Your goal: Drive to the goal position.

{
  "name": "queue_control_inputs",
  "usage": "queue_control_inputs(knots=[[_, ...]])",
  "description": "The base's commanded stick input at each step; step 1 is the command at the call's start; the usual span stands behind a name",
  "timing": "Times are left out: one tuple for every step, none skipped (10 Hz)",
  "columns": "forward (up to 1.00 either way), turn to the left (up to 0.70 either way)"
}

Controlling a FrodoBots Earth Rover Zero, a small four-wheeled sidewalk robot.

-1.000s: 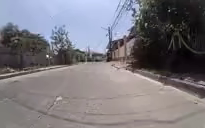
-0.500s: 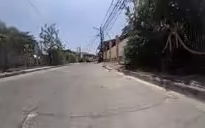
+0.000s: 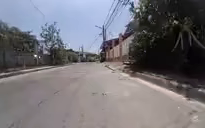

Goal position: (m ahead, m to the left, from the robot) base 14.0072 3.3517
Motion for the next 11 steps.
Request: queue_control_inputs(knots=[[1.0, 0.0], [1.0, 0.0], [1.0, 0.0], [1.0, -0.04], [1.0, -0.21], [1.0, -0.38], [1.0, -0.39], [1.0, -0.4], [1.0, -0.32], [1.0, 0.0], [1.0, 0.0]])
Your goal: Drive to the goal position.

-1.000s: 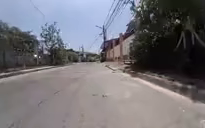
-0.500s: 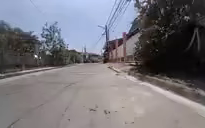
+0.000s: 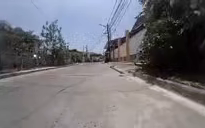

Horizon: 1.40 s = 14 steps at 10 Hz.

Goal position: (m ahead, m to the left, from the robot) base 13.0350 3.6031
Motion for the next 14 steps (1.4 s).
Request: queue_control_inputs(knots=[[1.0, 0.0], [1.0, 0.0], [1.0, 0.0], [1.0, 0.0], [1.0, 0.0], [1.0, 0.0], [1.0, 0.0], [1.0, 0.0], [1.0, 0.0], [1.0, 0.0], [1.0, 0.0], [1.0, 0.0], [1.0, 0.0], [1.0, 0.0]])
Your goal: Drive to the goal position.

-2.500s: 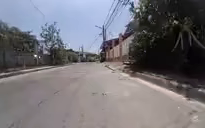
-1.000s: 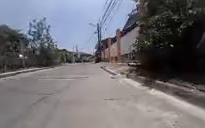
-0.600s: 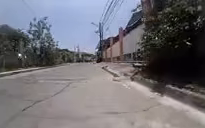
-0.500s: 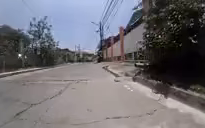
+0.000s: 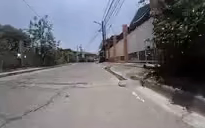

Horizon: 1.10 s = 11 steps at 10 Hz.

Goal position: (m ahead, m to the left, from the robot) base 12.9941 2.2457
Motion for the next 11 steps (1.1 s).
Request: queue_control_inputs(knots=[[1.0, 0.0], [1.0, 0.0], [1.0, 0.0], [1.0, 0.0], [1.0, 0.0], [1.0, 0.0], [1.0, 0.0], [1.0, 0.0], [1.0, 0.0], [1.0, 0.0], [1.0, 0.0]])
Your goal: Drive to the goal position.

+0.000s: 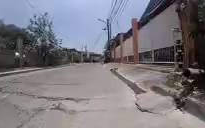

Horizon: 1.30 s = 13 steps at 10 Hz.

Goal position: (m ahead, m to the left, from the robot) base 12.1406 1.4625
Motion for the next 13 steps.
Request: queue_control_inputs(knots=[[1.0, 0.0], [1.0, 0.0], [1.0, 0.0], [1.0, 0.0], [1.0, 0.0], [1.0, 0.0], [1.0, 0.0], [1.0, 0.0], [1.0, 0.0], [1.0, 0.0], [1.0, 0.0], [1.0, 0.0], [1.0, 0.0]])
